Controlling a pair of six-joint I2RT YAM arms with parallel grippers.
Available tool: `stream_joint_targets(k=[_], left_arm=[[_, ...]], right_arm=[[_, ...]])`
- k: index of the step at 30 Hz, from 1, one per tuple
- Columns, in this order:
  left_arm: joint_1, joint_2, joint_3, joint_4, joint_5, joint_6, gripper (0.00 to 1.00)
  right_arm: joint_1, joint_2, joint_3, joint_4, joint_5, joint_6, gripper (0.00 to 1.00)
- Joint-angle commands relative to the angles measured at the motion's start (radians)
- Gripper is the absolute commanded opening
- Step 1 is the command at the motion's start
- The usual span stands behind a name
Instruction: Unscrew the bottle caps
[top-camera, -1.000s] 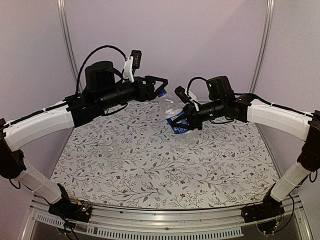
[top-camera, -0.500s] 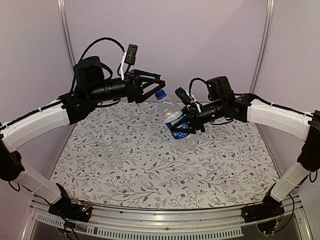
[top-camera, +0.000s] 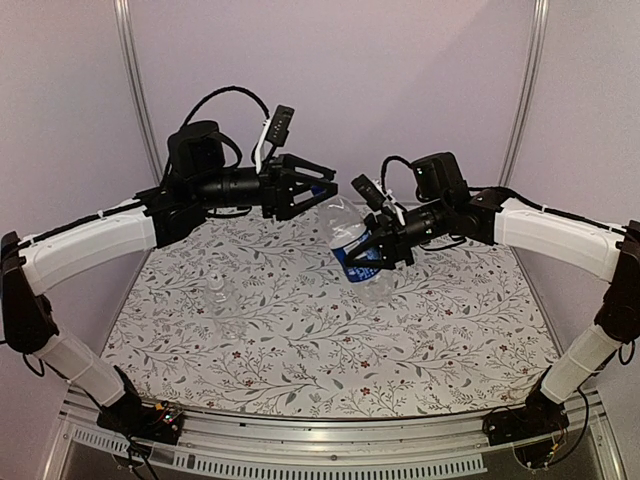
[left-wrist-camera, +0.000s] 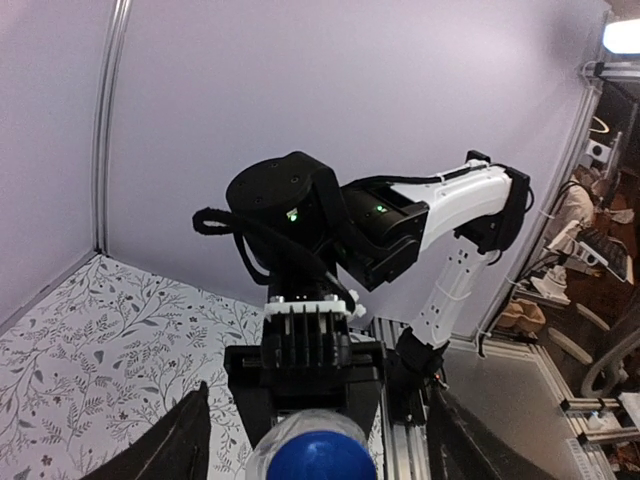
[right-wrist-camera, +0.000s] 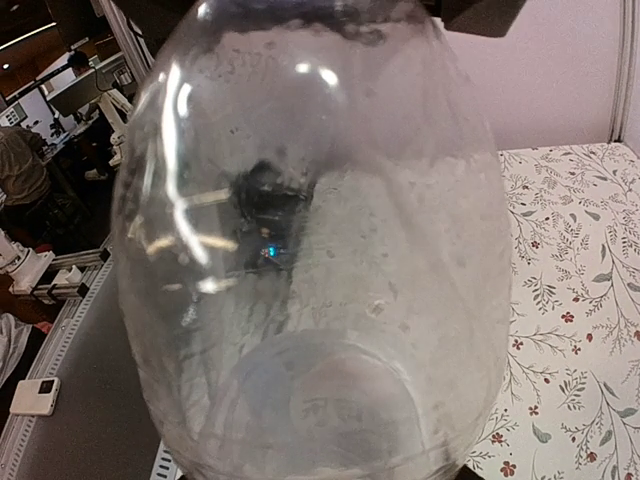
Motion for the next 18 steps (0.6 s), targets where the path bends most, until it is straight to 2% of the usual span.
stream_joint_targets(k=[1,10,15,18], left_arm=[[0.025,0.029,0.014,0.070,0.095,-0.035,0.72],[0.043,0.079,0.000,0.239,0.251,-0.141,0.69],[0.056,0.099,-0.007,0.300,0.266,-0.194,0.61],[0.058,0.107,-0.007,0.315,0.272,-0.205,0.53]], right_arm=[[-0.001,0.000,0.009,0.010,-0.068,-0.006,0.42],[-0.001,0.006,0.003,0.008,-0.089,-0.010,0.42],[-0.001,0.006,0.001,0.008,-0.087,-0.010,0.42],[-0.002,0.006,-0.002,0.007,-0.083,-0.011,0.42]])
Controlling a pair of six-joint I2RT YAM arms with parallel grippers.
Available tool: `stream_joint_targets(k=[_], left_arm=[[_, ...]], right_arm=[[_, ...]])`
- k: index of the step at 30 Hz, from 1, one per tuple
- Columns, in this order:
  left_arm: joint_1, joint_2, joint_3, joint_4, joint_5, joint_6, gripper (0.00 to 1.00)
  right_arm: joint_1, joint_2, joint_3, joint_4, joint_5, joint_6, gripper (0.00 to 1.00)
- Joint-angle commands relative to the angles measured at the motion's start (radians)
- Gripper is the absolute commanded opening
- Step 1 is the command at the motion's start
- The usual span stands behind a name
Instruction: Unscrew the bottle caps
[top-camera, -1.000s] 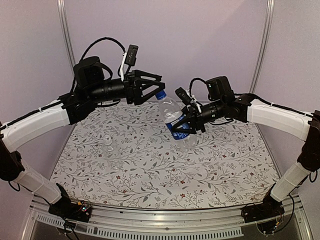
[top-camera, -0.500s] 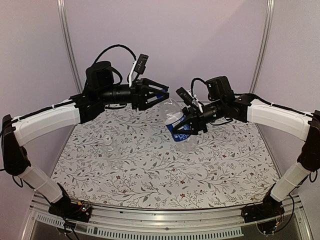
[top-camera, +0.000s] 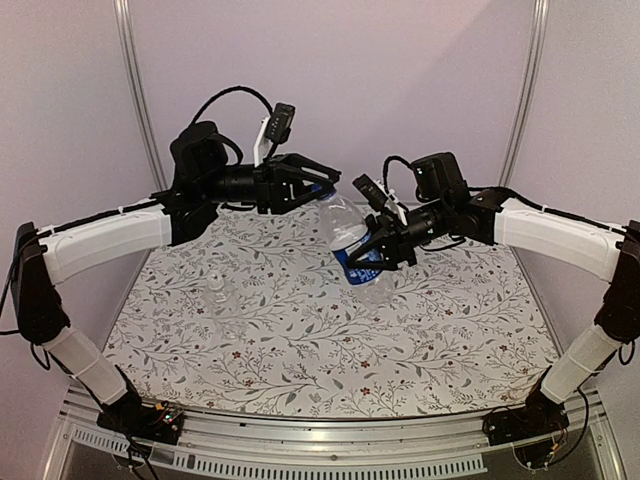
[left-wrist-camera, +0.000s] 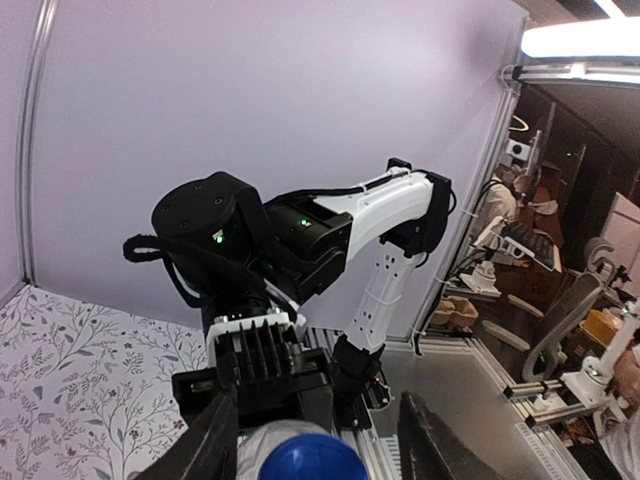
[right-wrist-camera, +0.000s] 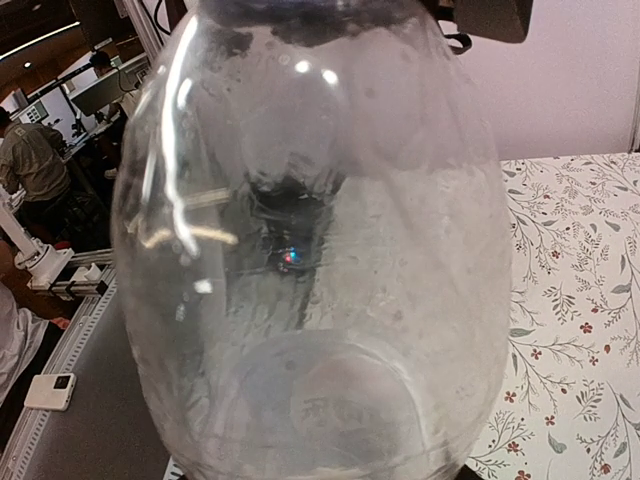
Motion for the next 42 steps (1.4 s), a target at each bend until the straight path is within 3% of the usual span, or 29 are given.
stream_joint_targets(k=[1,10,15,19,25,29,32,38,42], left_arm=[[0.015,0.026,-0.004,0.073,0.040,-0.042,0.49],[0.018,0.038,-0.001,0.053,0.034,-0.036,0.30],[0.018,0.000,-0.008,-0.024,-0.092,0.002,0.28],[0.011,-0.046,-0.019,-0.109,-0.279,-0.012,0.25],[-0.066,-0.110,-0.015,-0.303,-0.703,-0.047,0.20],[-0.116,-0.138,-0.010,-0.381,-0.880,-0.111,0.25],[-0.137,-0.158,-0.014,-0.390,-0.930,-0.129,0.30],[-0.137,-0.167,-0.004,-0.372,-0.894,-0.067,0.57],[-0.107,-0.171,0.013,-0.365,-0.789,0.019,0.73]], right_arm=[[-0.001,0.006,-0.003,0.006,-0.013,-0.011,0.42],[-0.001,0.009,-0.002,0.005,0.010,-0.012,0.42],[-0.001,0.010,0.003,0.000,0.091,0.001,0.41],[-0.001,0.010,0.012,-0.011,0.205,0.010,0.41],[-0.001,0.022,0.025,-0.026,0.264,0.016,0.41],[-0.001,0.030,0.027,-0.033,0.280,0.016,0.41],[-0.001,0.033,0.029,-0.034,0.283,0.016,0.41],[-0.001,0.036,0.029,-0.037,0.279,0.013,0.41],[-0.001,0.031,0.026,-0.041,0.256,0.006,0.41]])
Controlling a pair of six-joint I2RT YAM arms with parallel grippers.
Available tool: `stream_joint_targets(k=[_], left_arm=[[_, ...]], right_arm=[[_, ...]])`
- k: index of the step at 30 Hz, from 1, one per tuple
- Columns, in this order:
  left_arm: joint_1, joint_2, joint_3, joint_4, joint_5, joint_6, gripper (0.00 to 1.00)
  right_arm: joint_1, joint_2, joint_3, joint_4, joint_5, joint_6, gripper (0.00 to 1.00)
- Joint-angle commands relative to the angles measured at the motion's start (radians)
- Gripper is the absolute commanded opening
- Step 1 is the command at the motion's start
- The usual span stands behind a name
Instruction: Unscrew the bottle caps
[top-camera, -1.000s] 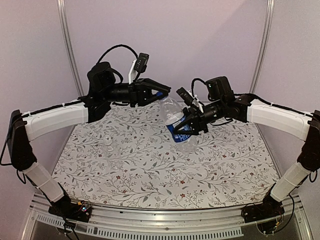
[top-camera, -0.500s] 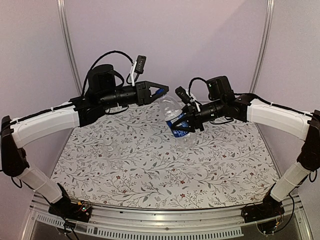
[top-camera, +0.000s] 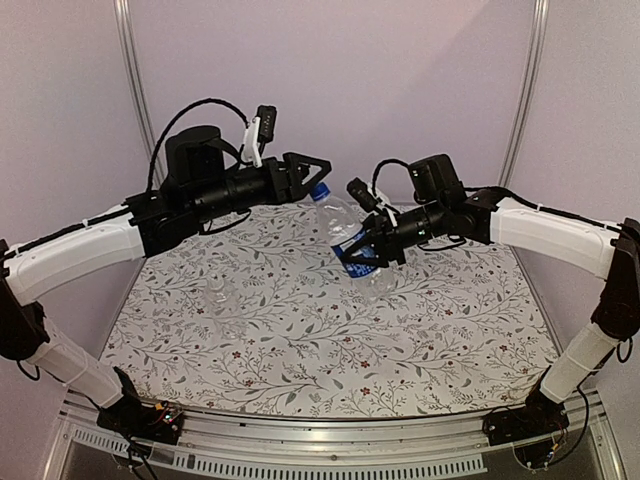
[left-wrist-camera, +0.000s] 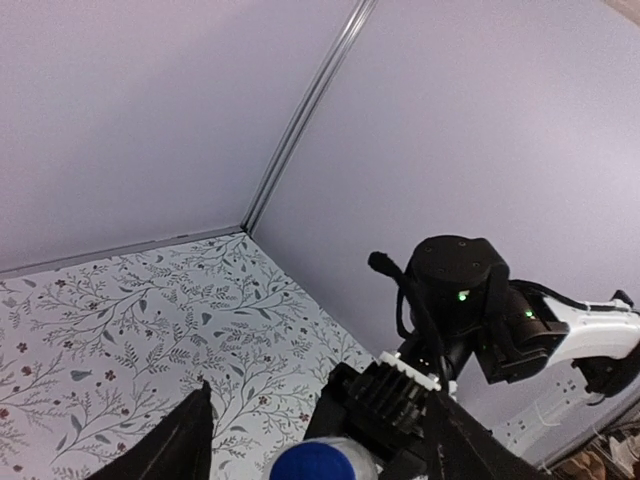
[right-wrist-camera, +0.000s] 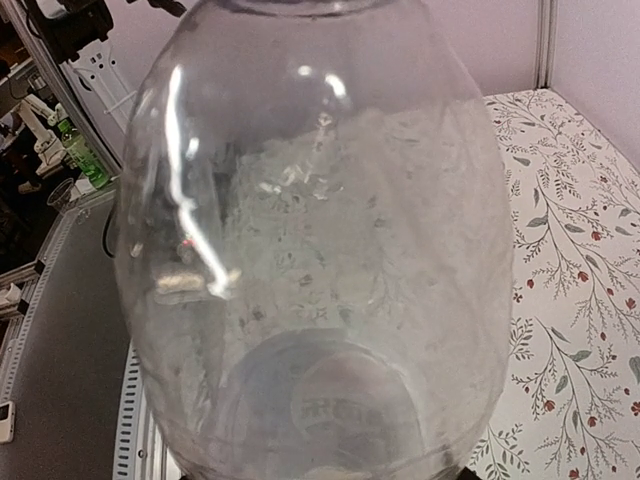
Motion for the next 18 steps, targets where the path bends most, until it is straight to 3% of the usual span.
stream_joint_targets(k=[1,7,13,18], left_arm=[[0.039,-0.026,0.030,0.023,0.115,0.102,0.76],[0.125,-0.028,0.013,0.098,0.445,0.182,0.84],[0.165,-0.006,0.013,0.180,0.746,0.229,0.85],[0.167,0.051,0.038,0.247,0.885,0.203,0.84]], right_arm=[[0.000,0.005,0.013,-0.011,-0.027,-0.017,0.41],[0.000,-0.005,0.011,-0.010,-0.116,-0.034,0.41],[0.000,-0.006,0.012,-0.015,-0.252,-0.052,0.41],[0.000,0.009,0.026,-0.035,-0.333,-0.069,0.41]])
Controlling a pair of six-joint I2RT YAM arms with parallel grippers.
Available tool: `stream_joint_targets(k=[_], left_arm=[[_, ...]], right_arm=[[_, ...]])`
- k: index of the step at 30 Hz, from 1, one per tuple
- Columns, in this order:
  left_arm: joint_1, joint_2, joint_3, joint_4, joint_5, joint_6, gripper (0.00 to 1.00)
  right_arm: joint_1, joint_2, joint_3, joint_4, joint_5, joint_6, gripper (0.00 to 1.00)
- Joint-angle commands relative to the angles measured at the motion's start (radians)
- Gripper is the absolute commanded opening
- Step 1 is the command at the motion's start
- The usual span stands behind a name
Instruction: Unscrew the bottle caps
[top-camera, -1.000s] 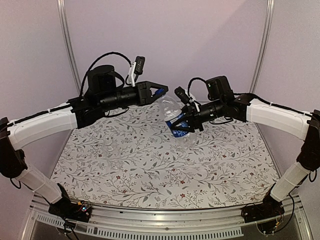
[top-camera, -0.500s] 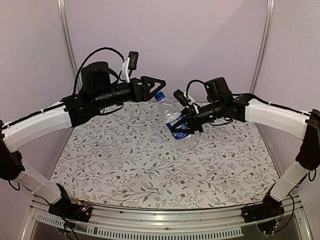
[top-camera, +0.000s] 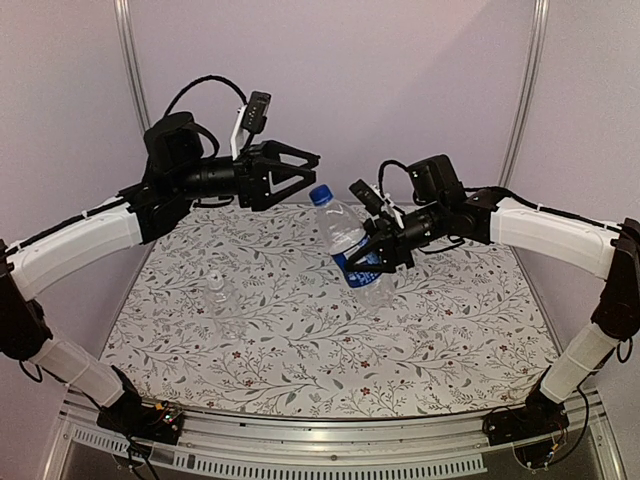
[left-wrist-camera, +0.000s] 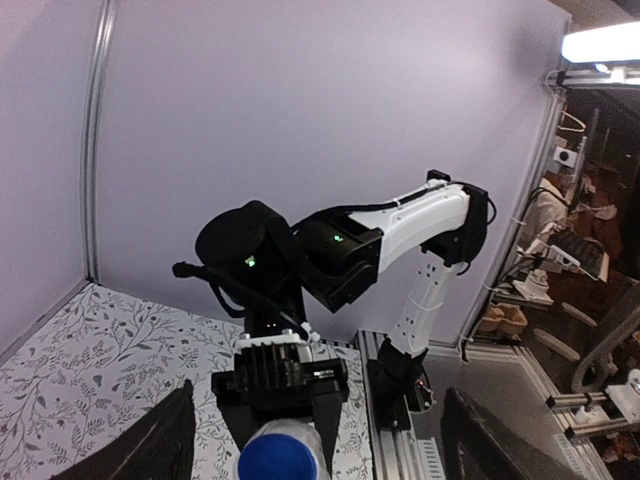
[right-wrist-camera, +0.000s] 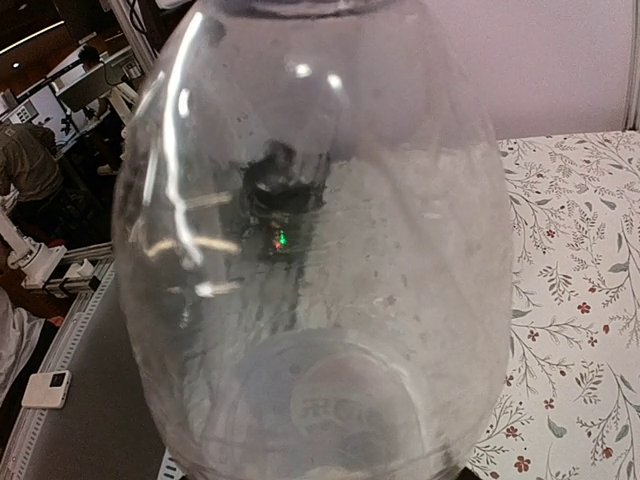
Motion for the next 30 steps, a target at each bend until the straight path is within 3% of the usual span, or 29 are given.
stream_joint_targets(k=[1,6,11,17,21,30], left_arm=[[0.013,0.061,0.035,0.099,0.218,-0.002,0.83],[0.013,0.128,0.042,0.216,0.259,-0.093,0.80],[0.007,0.177,0.062,0.274,0.286,-0.149,0.70],[-0.008,0.187,0.049,0.285,0.289,-0.153,0.46],[-0.009,0.191,0.038,0.290,0.288,-0.156,0.35],[-0.011,0.175,0.003,0.296,0.275,-0.154,0.27]], right_arm=[[0.000,0.012,0.028,-0.022,-0.113,-0.029,0.41],[0.001,0.014,0.030,-0.024,-0.126,-0.031,0.41],[0.001,0.015,0.028,-0.024,-0.121,-0.028,0.41],[0.000,0.016,0.026,-0.021,-0.103,-0.028,0.41],[0.001,0.018,0.026,-0.019,-0.102,-0.027,0.41],[0.000,0.015,0.023,-0.019,-0.068,-0.025,0.40]])
